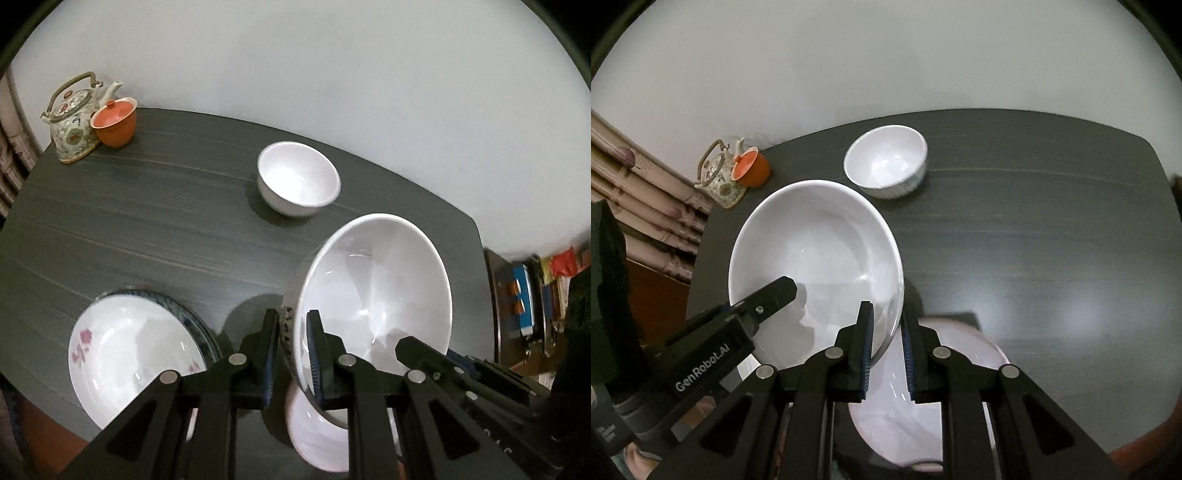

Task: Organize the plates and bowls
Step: 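Lift the white bowl and lower it into the pink-rimmed bowl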

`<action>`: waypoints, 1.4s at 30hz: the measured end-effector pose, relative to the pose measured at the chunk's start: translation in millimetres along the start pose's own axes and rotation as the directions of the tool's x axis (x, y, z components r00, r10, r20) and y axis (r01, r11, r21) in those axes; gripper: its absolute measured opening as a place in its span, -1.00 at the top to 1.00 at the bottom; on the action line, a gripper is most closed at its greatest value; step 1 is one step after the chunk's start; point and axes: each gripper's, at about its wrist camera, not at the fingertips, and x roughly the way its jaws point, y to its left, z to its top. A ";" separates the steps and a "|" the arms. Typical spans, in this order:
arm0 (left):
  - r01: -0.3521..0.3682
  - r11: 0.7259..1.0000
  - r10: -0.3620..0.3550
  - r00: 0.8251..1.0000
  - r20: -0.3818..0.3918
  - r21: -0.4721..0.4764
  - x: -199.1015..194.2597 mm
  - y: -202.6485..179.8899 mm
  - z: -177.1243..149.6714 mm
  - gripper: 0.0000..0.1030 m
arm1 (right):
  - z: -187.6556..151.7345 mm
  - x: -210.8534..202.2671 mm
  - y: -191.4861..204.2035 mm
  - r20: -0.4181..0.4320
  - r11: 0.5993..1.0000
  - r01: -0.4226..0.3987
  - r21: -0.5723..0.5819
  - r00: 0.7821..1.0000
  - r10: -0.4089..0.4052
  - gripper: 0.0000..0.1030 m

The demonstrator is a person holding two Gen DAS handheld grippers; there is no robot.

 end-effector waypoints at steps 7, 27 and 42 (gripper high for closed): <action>0.010 0.999 -0.009 0.999 -0.038 0.032 -5.0 -25.8 -33.0 0.70 | -34.0 -20.7 -21.0 0.010 0.999 0.009 0.036 1.000 -0.009 0.71; -0.045 0.996 0.056 0.985 -0.164 0.073 39.5 -44.2 -81.4 0.70 | -87.1 2.5 -58.6 -0.065 0.994 0.034 0.102 0.998 -0.028 0.71; -0.091 0.991 0.110 0.971 -0.211 0.097 74.3 -50.0 -85.4 0.70 | -89.3 30.6 -71.5 -0.122 0.990 0.061 0.124 0.991 -0.046 0.71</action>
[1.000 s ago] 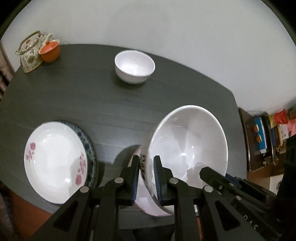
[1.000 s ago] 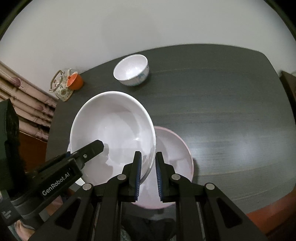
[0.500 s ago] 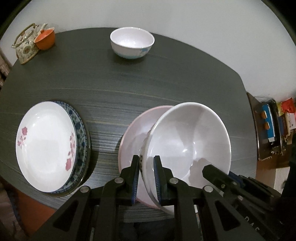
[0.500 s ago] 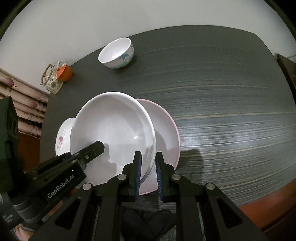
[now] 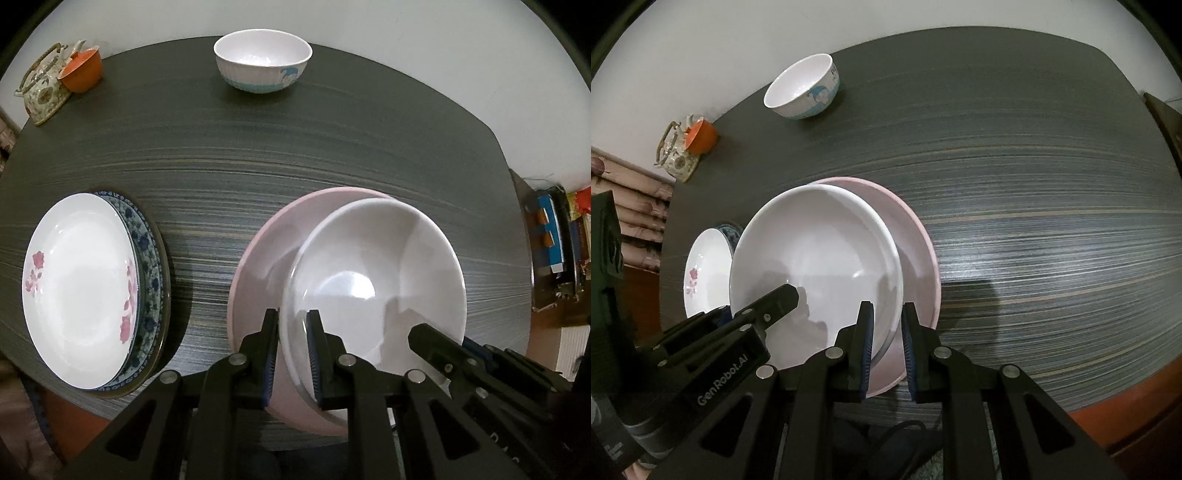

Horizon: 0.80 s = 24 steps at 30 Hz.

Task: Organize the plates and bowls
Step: 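Lift the white bowl and lower it into the pink-rimmed bowl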

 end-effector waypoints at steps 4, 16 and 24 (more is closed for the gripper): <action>-0.010 1.000 0.010 1.000 -0.008 0.003 6.1 -4.6 3.3 0.70 | 4.2 4.4 -2.3 -0.006 1.000 0.002 0.007 1.000 -0.002 0.71; -0.031 0.999 0.031 0.999 -0.030 0.008 15.5 -10.9 3.6 0.70 | 9.0 9.2 -0.9 0.000 1.000 0.020 0.002 1.000 -0.020 0.71; -0.033 0.999 0.033 0.999 -0.035 0.002 16.8 -7.2 3.5 0.64 | 10.4 11.3 2.9 -0.011 0.999 0.043 -0.002 0.999 -0.043 0.71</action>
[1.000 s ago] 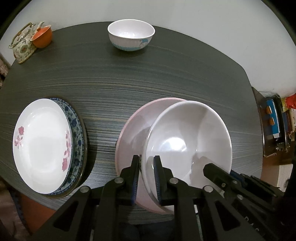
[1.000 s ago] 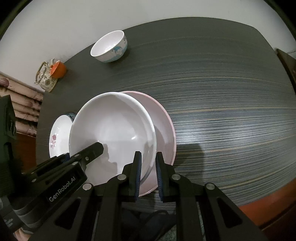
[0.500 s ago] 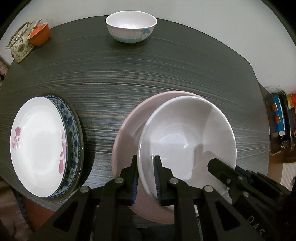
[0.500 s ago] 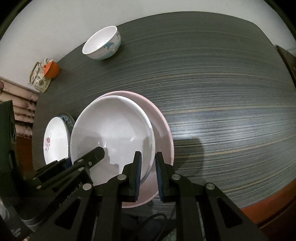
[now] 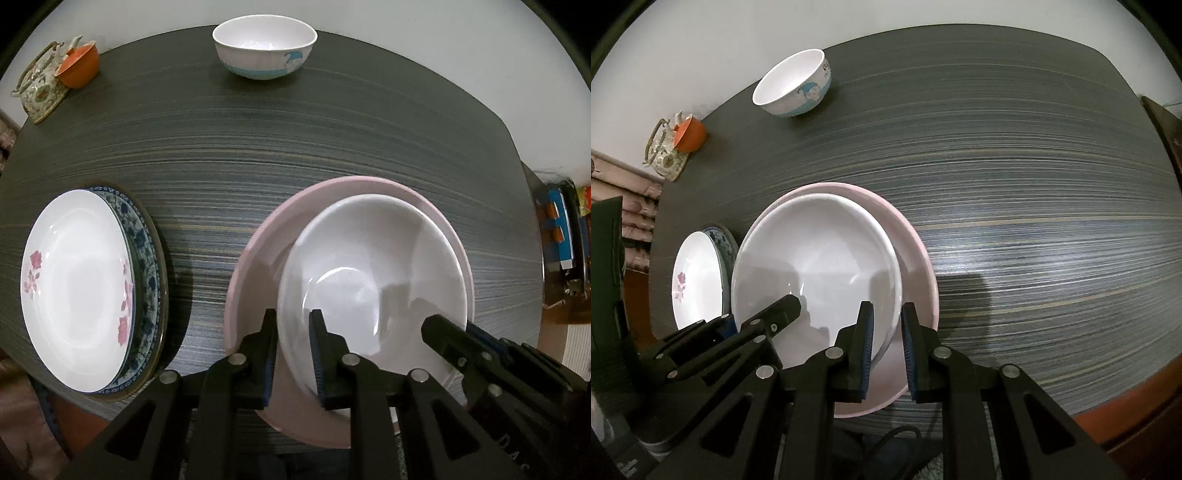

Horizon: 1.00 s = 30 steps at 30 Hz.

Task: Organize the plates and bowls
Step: 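Lift the white bowl and lower it into the pink-rimmed bowl, then open both grippers and withdraw from the nested bowls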

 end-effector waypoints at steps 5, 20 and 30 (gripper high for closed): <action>-0.002 1.000 0.002 1.000 0.002 0.007 -0.4 1.1 -0.5 0.64 | -2.7 1.6 5.4 0.004 1.000 0.018 -0.010 1.000 -0.018 0.68; -0.013 1.000 0.014 1.000 -0.002 0.029 0.0 -5.6 0.4 0.54 | -5.2 1.4 -1.5 0.007 1.000 0.003 0.014 1.000 -0.003 0.68; -0.024 0.998 0.023 0.999 0.031 0.055 -5.2 -8.9 -1.3 0.46 | -8.3 -1.9 -3.2 0.018 1.000 -0.002 0.015 1.000 0.002 0.67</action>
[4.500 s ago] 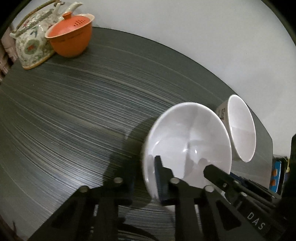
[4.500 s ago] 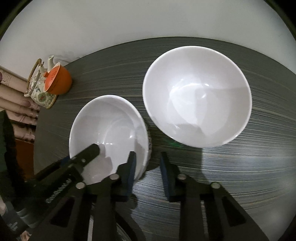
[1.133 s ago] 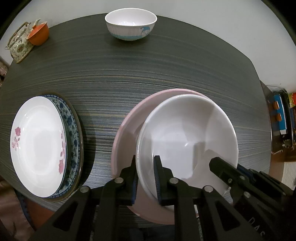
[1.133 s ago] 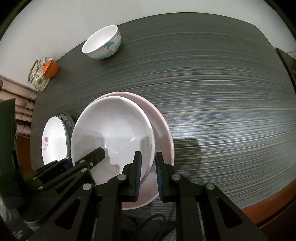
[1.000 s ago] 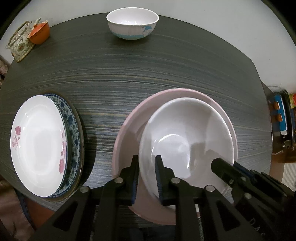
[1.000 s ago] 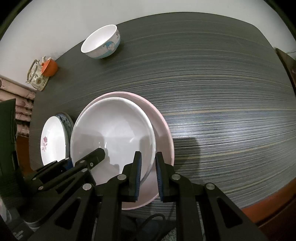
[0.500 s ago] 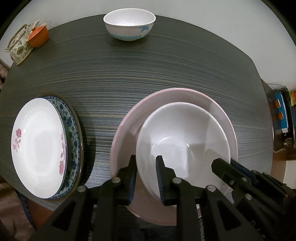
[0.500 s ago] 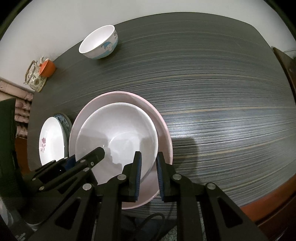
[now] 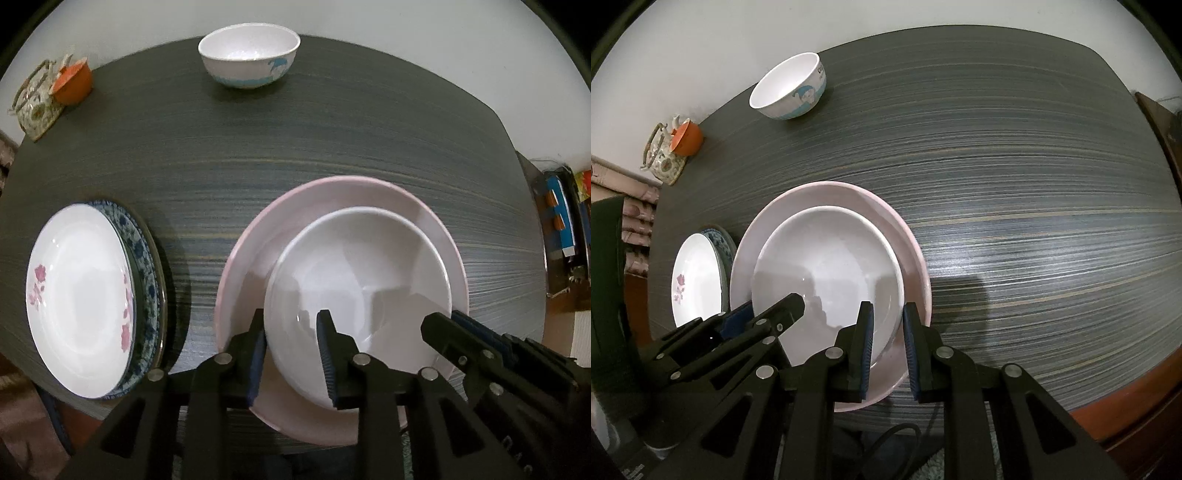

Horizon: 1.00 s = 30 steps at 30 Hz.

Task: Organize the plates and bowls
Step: 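Open both grippers and withdraw from the nested bowls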

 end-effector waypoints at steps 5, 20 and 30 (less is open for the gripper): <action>-0.005 1.000 0.004 0.999 0.040 0.020 -10.1 -2.4 -1.4 0.37 | -0.8 -8.6 0.2 0.034 1.000 0.002 -0.014 0.999 -0.002 0.56; -0.067 0.996 0.055 0.978 0.202 0.053 -47.3 1.8 2.8 0.36 | 7.4 -28.5 -1.4 0.107 0.999 0.000 -0.037 0.994 0.004 0.42; -0.117 0.993 0.109 0.967 0.230 0.018 -52.7 25.4 14.1 0.36 | 19.8 -39.9 7.3 0.145 0.993 -0.018 -0.119 0.989 0.035 0.38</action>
